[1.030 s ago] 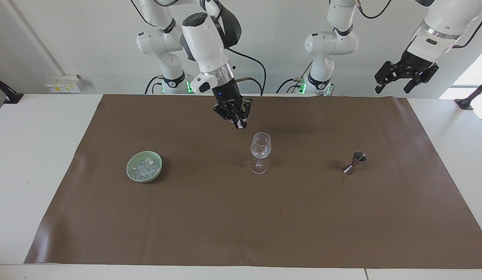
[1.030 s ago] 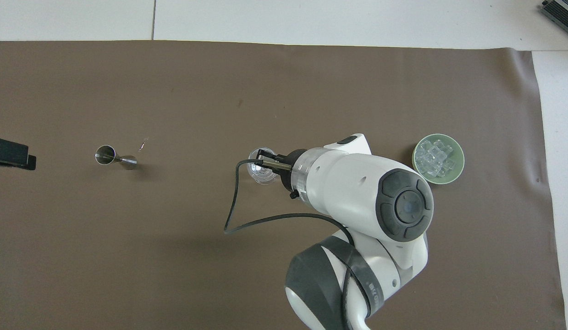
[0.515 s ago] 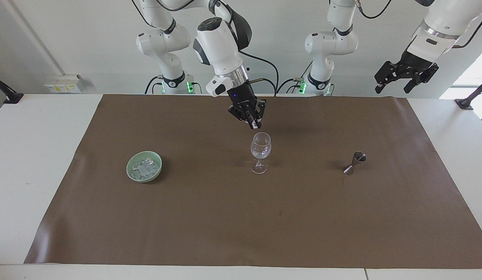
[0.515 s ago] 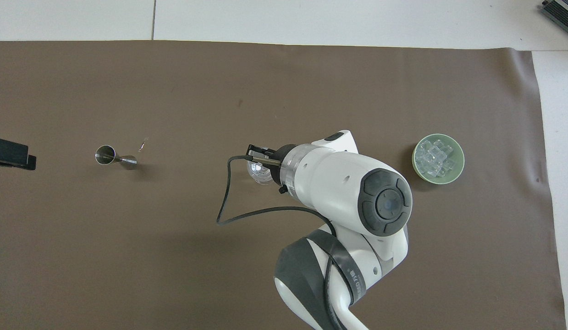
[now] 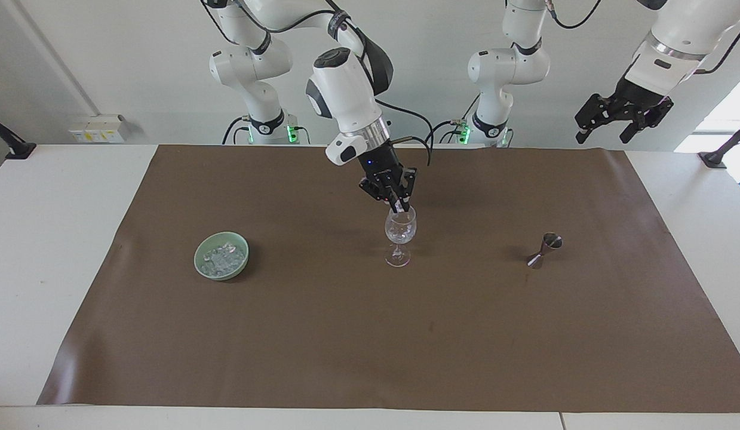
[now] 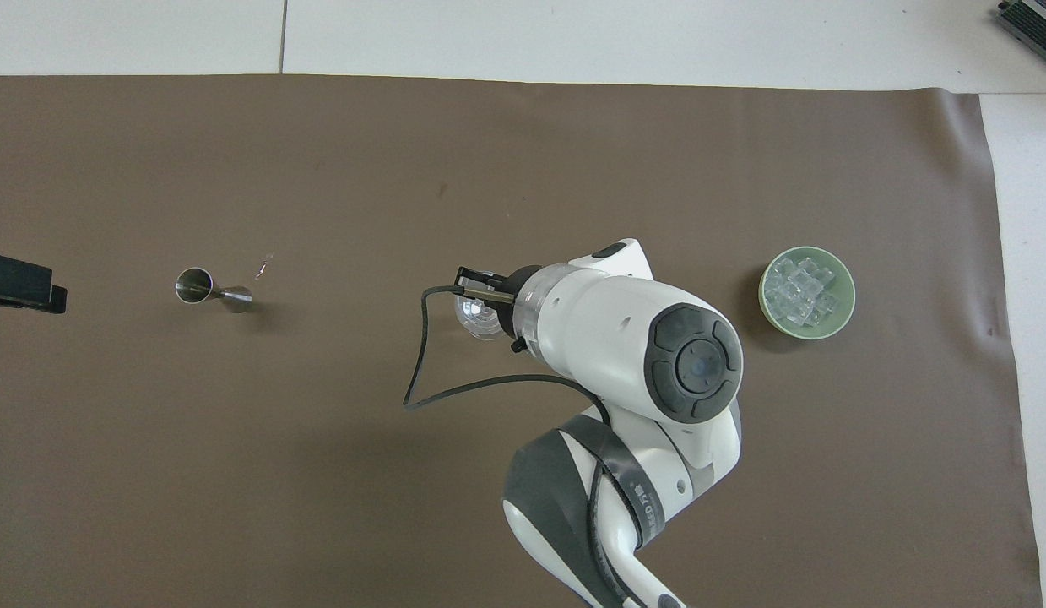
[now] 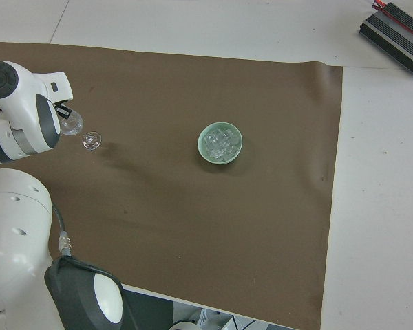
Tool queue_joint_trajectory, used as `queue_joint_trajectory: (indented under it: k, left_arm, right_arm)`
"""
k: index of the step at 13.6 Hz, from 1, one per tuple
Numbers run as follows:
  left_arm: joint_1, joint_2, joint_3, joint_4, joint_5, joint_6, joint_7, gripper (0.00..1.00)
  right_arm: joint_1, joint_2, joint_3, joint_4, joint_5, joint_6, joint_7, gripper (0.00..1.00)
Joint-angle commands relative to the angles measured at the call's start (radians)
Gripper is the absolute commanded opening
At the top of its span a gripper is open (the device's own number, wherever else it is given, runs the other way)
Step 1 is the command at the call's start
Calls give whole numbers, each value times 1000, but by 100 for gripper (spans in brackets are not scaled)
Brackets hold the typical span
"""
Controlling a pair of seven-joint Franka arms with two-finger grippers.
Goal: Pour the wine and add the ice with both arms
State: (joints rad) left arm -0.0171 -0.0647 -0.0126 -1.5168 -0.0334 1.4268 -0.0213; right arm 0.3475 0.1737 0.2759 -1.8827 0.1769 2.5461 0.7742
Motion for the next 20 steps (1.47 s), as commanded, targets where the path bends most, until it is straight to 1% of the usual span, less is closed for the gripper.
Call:
queue_joint_trajectory:
  k: [1,2,3,4,5,6,8,12,13,14,15,17,19,20]
  left_arm:
    - [5,-21,-1,-25,-3,-2,4,100]
    - [5,-23,-1,-25,-3,-2,4,100]
    - [5,-23,-1,-25,-3,-2,3,100]
    - [2,-23,-1,-25,-3,-2,3,100]
    - [-1,-23,-3,-25,-5,-2,3,100]
    - [-3,-23,-3,-25,-3,-2,3,100]
    - [0,-21,-1,-25,-3,3,0,100]
    - [-1,-21,-1,-25,-3,3,4,100]
    - [2,-21,-1,-25,-5,6,0,100]
    - [3,-23,-1,-28,-3,9,3,100]
    - [3,-23,-1,-29,-3,15,4,100]
    - [5,-21,-1,-29,-3,18,9,100]
    - [5,-21,-1,-28,-2,21,14,100]
    - [5,-20,-1,-26,0,24,14,100]
  right_arm:
    - [4,15,0,19,-17,14,22,35]
    - [4,15,0,22,-17,13,40,46]
    - [5,13,0,23,-19,13,48,59]
    - [5,13,0,25,-20,13,51,69]
    - [5,12,0,31,-20,10,53,83]
    - [5,9,0,36,-20,9,65,94]
    - [8,9,5,68,-23,-12,94,96]
    - [24,9,5,63,-34,-13,115,96]
    - [24,9,5,62,-36,-17,115,97]
    - [22,9,2,69,-65,-35,114,100]
    - [19,9,-6,82,-123,-62,114,100]
    - [-7,-14,-17,131,-218,-168,105,100]
    - [-66,-71,-21,142,-267,-257,67,100]
    - [-103,-100,-20,142,-267,-298,15,100]
